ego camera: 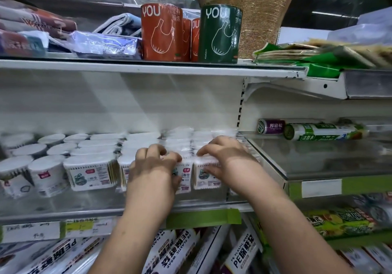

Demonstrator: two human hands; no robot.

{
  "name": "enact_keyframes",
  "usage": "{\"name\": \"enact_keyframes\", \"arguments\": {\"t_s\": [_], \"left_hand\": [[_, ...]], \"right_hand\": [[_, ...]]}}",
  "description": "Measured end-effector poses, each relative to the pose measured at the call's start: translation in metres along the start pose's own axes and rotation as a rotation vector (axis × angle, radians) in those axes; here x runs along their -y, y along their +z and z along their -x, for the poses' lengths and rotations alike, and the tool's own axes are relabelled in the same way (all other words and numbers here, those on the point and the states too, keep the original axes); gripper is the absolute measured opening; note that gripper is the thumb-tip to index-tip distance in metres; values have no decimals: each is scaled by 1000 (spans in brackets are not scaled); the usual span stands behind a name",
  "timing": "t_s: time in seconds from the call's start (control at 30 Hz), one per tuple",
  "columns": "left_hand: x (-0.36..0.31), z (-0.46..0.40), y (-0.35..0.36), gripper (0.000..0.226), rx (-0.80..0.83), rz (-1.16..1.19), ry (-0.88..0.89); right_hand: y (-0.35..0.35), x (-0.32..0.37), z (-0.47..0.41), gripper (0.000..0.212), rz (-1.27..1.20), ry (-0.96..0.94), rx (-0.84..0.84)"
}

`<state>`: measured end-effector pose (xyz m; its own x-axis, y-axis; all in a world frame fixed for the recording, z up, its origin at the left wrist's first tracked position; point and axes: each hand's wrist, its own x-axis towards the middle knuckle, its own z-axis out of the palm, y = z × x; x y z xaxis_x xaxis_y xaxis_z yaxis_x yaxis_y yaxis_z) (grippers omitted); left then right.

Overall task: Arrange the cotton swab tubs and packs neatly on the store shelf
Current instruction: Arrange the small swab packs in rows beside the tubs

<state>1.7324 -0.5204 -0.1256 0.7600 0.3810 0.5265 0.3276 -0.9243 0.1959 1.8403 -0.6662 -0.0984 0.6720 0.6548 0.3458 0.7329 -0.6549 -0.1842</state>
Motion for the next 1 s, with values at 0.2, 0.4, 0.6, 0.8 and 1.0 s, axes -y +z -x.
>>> {"name": "enact_keyframes", "arguments": {"t_s": [0.2, 0.4, 0.6, 0.8, 1.0], "left_hand": [[-3, 0, 0, 43, 20, 37, -22], [-1, 0, 12, 56, 54, 241, -55], [-3, 4, 10, 72, 38, 436, -96], [-16, 8, -1, 63, -17, 386, -53], [-12, 10, 5, 52, -14, 284, -112]], "right_hand": [[8, 2, -5, 47, 99, 27, -40], [7, 2, 1, 54, 95, 16, -142], [14, 2, 2, 43, 112, -1, -76], [7, -2, 13, 40, 94, -5, -120], [2, 4, 22, 23, 99, -38, 1]]}}
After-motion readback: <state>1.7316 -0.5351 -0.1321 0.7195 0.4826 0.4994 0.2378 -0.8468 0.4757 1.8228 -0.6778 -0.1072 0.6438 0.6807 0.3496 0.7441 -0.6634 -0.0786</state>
